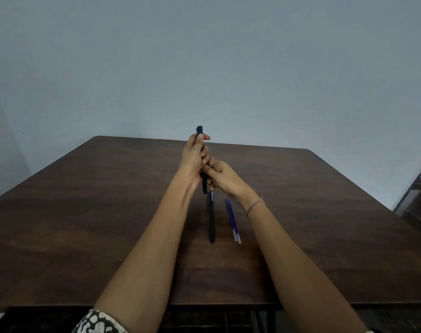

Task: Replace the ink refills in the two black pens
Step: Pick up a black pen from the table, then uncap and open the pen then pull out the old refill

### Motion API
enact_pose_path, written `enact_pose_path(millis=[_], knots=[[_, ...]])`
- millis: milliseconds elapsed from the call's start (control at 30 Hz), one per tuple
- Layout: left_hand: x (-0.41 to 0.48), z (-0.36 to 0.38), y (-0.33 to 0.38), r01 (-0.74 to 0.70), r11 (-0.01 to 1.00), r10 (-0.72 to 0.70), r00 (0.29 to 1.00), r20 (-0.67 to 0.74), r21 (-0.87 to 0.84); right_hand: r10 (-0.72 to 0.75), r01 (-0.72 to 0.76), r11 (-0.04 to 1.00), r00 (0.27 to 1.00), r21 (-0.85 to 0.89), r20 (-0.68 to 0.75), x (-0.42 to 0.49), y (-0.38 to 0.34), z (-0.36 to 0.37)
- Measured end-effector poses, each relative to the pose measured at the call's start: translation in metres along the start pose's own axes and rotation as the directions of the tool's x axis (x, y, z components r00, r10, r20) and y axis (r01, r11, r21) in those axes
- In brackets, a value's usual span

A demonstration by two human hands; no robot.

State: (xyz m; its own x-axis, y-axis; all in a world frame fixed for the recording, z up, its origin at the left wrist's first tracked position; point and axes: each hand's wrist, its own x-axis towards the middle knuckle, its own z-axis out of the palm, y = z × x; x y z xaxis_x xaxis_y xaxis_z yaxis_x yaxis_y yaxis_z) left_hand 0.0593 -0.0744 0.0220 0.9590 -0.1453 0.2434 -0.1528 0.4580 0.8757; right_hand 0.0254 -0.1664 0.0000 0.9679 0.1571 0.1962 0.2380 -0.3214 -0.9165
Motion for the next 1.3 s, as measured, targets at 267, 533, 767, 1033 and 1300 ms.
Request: enact_pose_path(millis=[267, 533, 767, 1033, 1300], knots=[[0.003, -0.022, 0.008, 0.097, 0.994, -0.094, 0.994, 0.052, -0.059, -0.02, 0.017, 0.997, 0.999, 0.073, 0.051, -0.002, 0.003, -0.008], [0.005, -0.029, 0.008, 0.063, 0.984, -0.081, 0.991, -0.102, -0.168, 0.019, -0.028, 0.997, 0.993, 0.074, 0.116, 0.0, 0.008, -0.009], [0.007, -0.048, 0.012, 0.01, 0.978, -0.083, 0.936, -0.341, -0.21, 0.051, -0.056, 0.998, 0.988, 0.03, 0.143, -0.001, 0.008, -0.014], [0.015, -0.058, -0.003, 0.401, 0.69, -0.114, 0.882, -0.456, 0.602, -0.017, 0.021, 0.992, 0.999, 0.122, -0.034, 0.001, 0.01, -0.021], [0.009, -0.057, -0.004, 0.502, 0.322, -0.21, 0.864, -0.457, 0.802, -0.073, 0.111, 0.98, 0.974, 0.167, -0.216, 0.003, 0.012, -0.026]])
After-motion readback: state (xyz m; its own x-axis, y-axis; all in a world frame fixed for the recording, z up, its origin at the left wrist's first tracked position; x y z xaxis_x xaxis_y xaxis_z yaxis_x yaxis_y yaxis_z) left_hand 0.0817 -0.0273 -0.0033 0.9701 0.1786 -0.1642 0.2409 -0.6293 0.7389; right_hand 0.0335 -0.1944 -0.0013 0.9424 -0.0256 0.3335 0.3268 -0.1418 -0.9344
